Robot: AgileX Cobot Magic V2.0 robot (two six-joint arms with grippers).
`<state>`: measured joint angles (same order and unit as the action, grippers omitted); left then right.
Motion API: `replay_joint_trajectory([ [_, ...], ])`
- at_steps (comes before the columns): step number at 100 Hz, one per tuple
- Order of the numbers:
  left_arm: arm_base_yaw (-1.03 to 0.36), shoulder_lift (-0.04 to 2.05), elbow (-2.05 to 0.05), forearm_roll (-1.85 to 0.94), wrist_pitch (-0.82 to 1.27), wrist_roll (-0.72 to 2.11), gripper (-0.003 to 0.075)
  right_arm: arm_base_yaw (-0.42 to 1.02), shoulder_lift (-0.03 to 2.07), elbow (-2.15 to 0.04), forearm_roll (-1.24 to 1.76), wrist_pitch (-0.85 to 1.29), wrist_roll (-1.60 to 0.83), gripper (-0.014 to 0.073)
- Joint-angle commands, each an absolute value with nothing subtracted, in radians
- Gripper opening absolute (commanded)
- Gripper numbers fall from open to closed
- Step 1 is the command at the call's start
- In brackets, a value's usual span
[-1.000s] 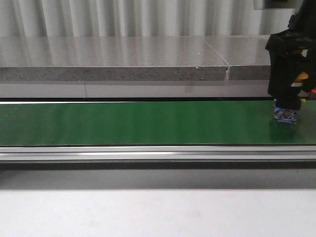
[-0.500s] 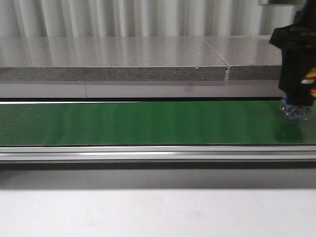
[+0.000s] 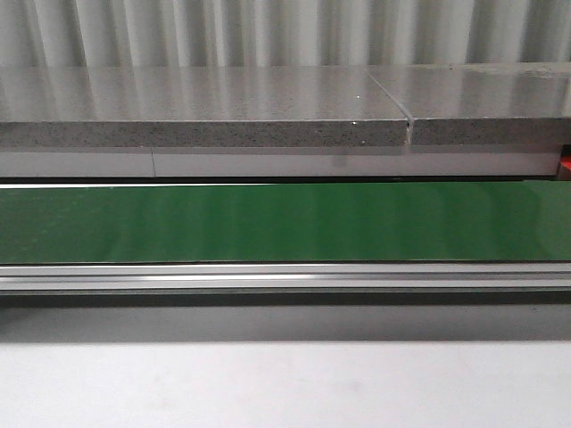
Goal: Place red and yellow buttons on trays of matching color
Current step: 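Place the yellow button into the yellow tray and release it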
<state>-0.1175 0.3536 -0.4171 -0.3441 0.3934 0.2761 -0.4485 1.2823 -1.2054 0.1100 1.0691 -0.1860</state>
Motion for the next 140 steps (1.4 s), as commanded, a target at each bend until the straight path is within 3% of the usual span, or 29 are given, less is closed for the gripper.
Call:
replay_joint_trajectory([
  [1, -0.123, 0.360, -0.443, -0.362, 0.318, 0.278, -0.0020, -0.563, 1.229, -1.181, 0.089, 1.045, -0.176, 0.0110],
  [14, -0.123, 0.360, -0.443, -0.362, 0.318, 0.278, -0.0020, -0.700, 1.215, -1.074, 0.087, 0.964, -0.145, 0.0110],
  [28, -0.123, 0.360, -0.443, -0.362, 0.318, 0.278, -0.0020, -0.751, 1.215, -0.972, 0.087, 0.839, -0.127, 0.0110],
  [83, -0.123, 0.360, -0.443, -0.362, 0.318, 0.278, -0.0020, -0.795, 1.232, -0.913, 0.075, 0.682, -0.109, 0.0110],
  [140, -0.123, 0.360, -0.443, -0.362, 0.318, 0.278, -0.0020, -0.795, 1.490, -0.913, 0.075, 0.613, -0.058, 0.0110],
])
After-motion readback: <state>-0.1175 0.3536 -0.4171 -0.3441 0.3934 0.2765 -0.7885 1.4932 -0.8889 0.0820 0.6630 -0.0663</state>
